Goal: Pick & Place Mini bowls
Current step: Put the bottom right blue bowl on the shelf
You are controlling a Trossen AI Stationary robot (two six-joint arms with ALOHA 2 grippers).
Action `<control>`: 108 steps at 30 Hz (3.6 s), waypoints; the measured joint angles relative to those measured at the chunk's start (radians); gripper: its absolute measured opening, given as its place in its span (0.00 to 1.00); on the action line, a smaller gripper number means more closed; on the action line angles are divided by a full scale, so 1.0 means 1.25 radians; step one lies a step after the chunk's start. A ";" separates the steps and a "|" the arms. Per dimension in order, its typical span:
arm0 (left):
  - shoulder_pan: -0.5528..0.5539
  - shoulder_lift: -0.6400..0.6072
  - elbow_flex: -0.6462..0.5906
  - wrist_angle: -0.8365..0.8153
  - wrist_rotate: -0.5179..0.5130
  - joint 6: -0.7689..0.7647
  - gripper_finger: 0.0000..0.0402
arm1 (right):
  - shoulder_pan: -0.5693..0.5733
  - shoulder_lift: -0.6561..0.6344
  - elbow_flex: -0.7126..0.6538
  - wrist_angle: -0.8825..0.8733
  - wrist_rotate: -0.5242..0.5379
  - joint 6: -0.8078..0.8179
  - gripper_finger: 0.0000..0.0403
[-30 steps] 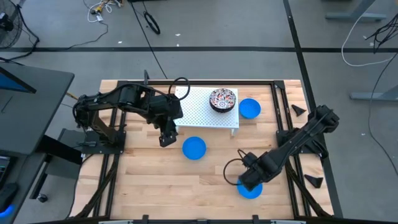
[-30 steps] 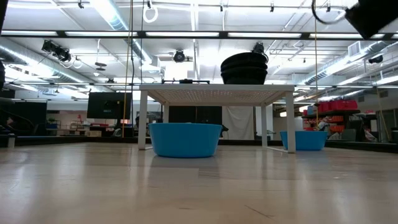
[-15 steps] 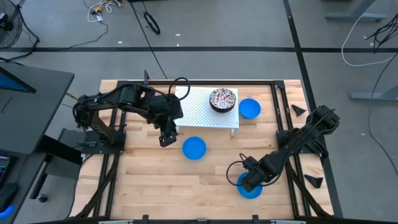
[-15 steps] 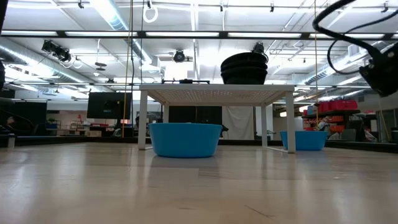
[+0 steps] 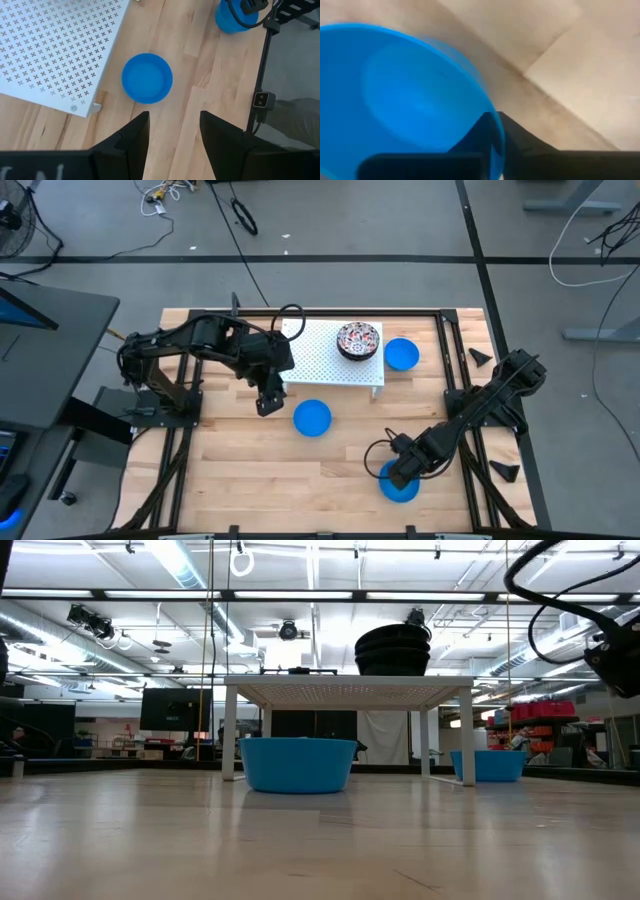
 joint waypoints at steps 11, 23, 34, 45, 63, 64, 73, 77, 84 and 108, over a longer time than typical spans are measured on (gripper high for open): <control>0.000 0.000 0.000 0.075 -0.001 -0.050 0.45 | 0.000 -0.018 0.001 0.018 -0.008 0.005 0.01; 0.000 0.000 0.000 0.292 -0.001 -0.051 0.45 | -0.001 -0.028 0.001 0.013 -0.035 -0.018 0.00; 0.000 0.000 0.000 0.483 0.000 -0.051 0.45 | -0.001 -0.028 0.001 0.014 -0.035 -0.018 0.00; 0.000 0.000 0.000 0.551 0.000 -0.051 0.45 | -0.002 -0.028 0.001 0.011 -0.033 -0.012 0.00; 0.000 0.000 0.000 0.552 0.000 -0.051 0.45 | -0.002 -0.028 0.001 0.009 -0.033 -0.012 0.00; 0.000 0.000 0.000 0.551 0.000 -0.051 0.45 | -0.002 -0.028 0.001 0.009 -0.033 -0.012 0.00; 0.000 0.000 0.000 0.551 0.000 -0.051 0.45 | -0.006 -0.028 0.002 0.009 -0.033 -0.025 0.00; 0.000 0.000 0.000 0.552 0.000 -0.051 0.45 | -0.019 -0.028 0.027 0.002 -0.034 -0.068 0.00; 0.000 0.000 0.000 0.560 0.000 -0.055 0.45 | -0.063 -0.028 0.126 -0.146 -0.017 -0.186 0.00; 0.000 0.000 0.000 0.586 0.227 -0.052 0.45 | -0.231 -0.029 0.487 -0.400 -0.005 -0.473 0.00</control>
